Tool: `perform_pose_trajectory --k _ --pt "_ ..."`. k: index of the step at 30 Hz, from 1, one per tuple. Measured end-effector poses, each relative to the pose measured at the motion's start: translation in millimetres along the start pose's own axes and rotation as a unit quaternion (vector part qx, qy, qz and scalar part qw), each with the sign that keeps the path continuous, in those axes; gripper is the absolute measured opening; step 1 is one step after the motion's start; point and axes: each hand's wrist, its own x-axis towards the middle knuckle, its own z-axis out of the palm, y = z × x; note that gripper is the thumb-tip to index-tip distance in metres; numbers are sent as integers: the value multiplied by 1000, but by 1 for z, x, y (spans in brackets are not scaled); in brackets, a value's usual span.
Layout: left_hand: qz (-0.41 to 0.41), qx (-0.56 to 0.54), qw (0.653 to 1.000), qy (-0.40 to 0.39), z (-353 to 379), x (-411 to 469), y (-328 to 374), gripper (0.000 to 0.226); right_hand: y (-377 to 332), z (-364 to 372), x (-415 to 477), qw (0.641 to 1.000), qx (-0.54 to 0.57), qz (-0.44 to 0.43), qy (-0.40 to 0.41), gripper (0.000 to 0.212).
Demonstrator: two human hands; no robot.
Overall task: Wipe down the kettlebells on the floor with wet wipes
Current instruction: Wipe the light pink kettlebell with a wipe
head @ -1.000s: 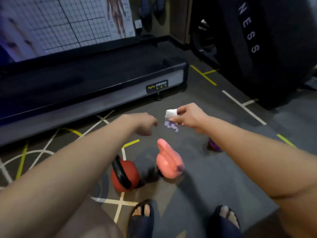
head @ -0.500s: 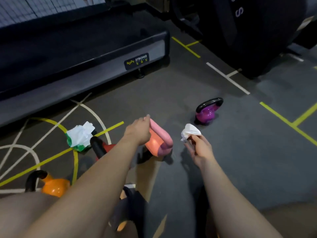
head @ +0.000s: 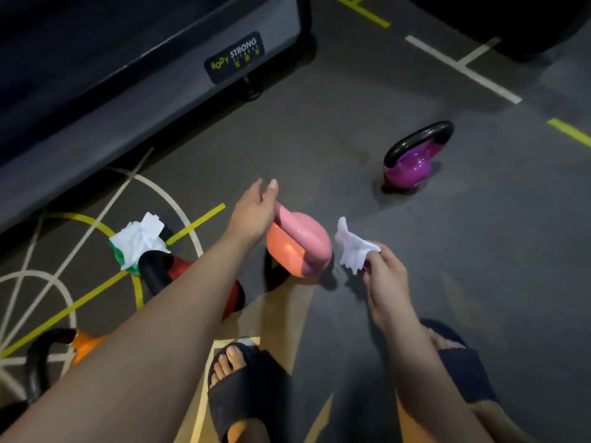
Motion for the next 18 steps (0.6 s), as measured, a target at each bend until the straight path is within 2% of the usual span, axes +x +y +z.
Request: perform_pose_trajectory --k 5,9,14,18 --pt "20 -21 1000 8 18 13 -9 45 20 7 9 998 -34 -24 -36 21" --pt "45 -16 999 5 16 18 -12 43 34 14 4 997 -20 -22 -74 19" --pt "54 -35 998 1 16 18 -14 43 45 17 10 995 -40 -27 -84 36" --pt "66 -37 997 -20 15 20 -19 44 45 20 12 988 -81 -37 -124 51"
